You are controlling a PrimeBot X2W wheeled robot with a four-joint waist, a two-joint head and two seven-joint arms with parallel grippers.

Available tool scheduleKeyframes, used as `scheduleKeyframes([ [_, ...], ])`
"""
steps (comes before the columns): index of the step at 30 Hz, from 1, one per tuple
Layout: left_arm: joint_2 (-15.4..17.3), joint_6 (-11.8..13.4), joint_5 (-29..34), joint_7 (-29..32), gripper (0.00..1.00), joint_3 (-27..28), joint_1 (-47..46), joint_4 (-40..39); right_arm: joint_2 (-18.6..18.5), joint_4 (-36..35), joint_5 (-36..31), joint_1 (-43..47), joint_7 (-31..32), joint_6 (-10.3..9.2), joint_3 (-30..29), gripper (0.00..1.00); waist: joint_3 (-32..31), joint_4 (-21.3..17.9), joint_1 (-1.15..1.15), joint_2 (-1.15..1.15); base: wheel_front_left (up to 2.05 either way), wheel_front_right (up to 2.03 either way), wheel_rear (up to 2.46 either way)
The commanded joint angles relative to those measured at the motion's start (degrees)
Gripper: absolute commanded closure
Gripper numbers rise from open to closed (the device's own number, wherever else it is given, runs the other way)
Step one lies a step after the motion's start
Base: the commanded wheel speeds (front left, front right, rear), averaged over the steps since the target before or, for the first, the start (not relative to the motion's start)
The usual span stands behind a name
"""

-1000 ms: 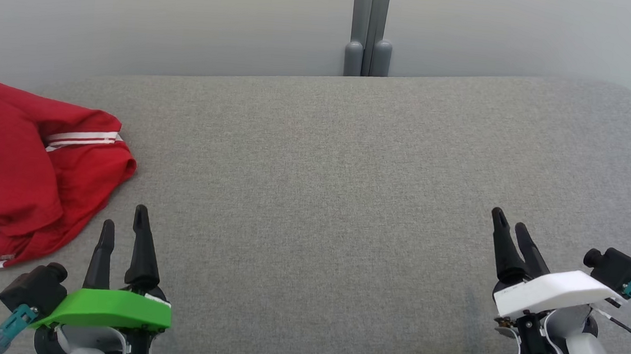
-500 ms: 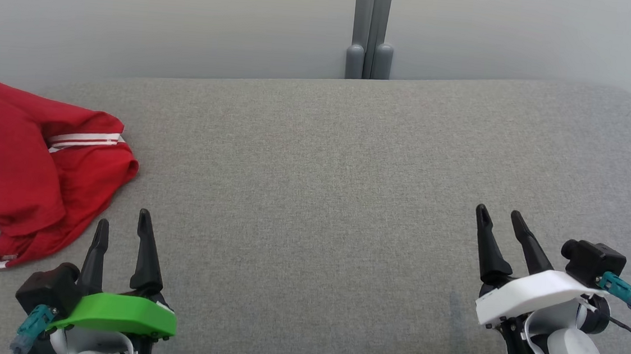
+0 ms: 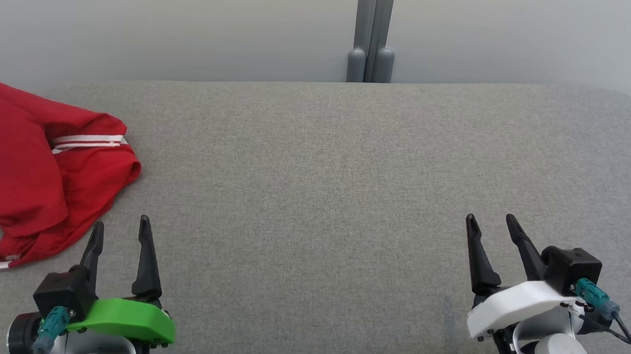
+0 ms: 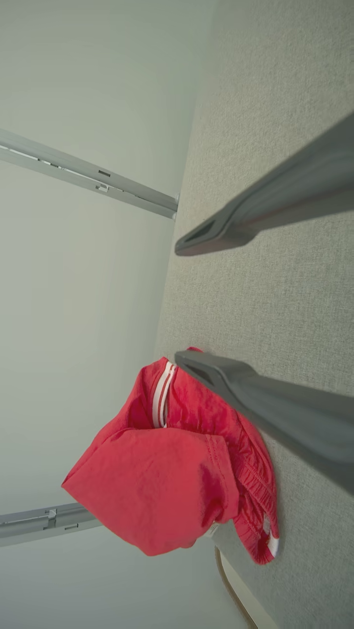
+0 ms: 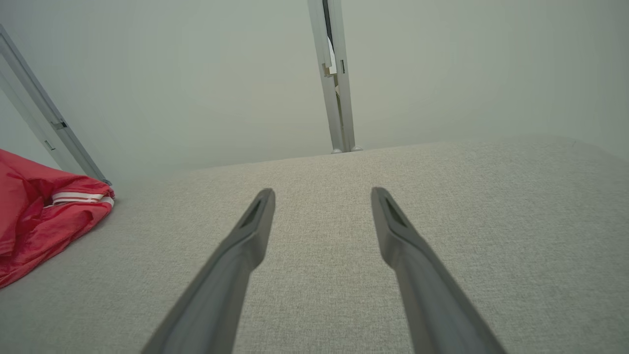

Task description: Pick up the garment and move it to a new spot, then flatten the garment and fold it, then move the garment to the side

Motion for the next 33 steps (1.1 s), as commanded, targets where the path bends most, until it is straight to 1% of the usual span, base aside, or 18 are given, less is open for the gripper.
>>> scheduleKeyframes([
  [1, 0.35, 0.32, 1.27, -0.41, 0.0, 0.0, 0.7, -0.19, -0.35, -0.13, -1.19, -0.09, -0.73, 0.03, 0.29, 0.0, -0.04, 0.01, 0.0, 0.0, 0.0, 0.0, 0.0],
  [5, 0.65, 0.72, 2.97, -0.58, 0.0, 0.36, 0.85, 0.16, -0.35, 0.32, -2.79, -0.26, -1.44, 0.03, 0.62, 0.0, -0.18, 0.11, 0.0, 0.0, 0.0, 0.0, 0.0],
  [10, 0.83, -0.03, 4.11, -0.86, 0.0, 0.87, 0.95, 1.03, -0.34, 0.91, -4.62, -0.15, -2.37, 0.03, 1.34, 0.0, -0.41, 0.2, 0.0, 0.0, 0.0, 0.0, 0.0],
  [20, 1.13, 0.33, 7.7, -1.31, 0.0, 1.19, 1.09, 3.8, -0.33, 2.4, -8.38, -0.13, -3.92, 0.03, 2.56, 0.0, -1.19, 0.35, 0.0, 0.0, 0.0, 0.0, 0.0],
  [25, 1.44, 0.3, 9.28, -1.28, 0.0, 1.14, 0.77, 5.25, -0.33, 2.89, -9.92, -0.21, -3.21, 0.03, 3.41, 0.0, -1.66, 0.38, 0.0, 0.0, 0.0, 0.0, 0.0],
  [33, 1.97, 1.12, 12.01, 0.45, 0.0, 1.08, 1.08, 4.63, -0.32, 1.85, -13.08, 0.48, -2.94, 0.03, 4.27, 0.0, -2.25, 0.5, 0.0, 0.0, 0.0, 0.0, 0.0],
])
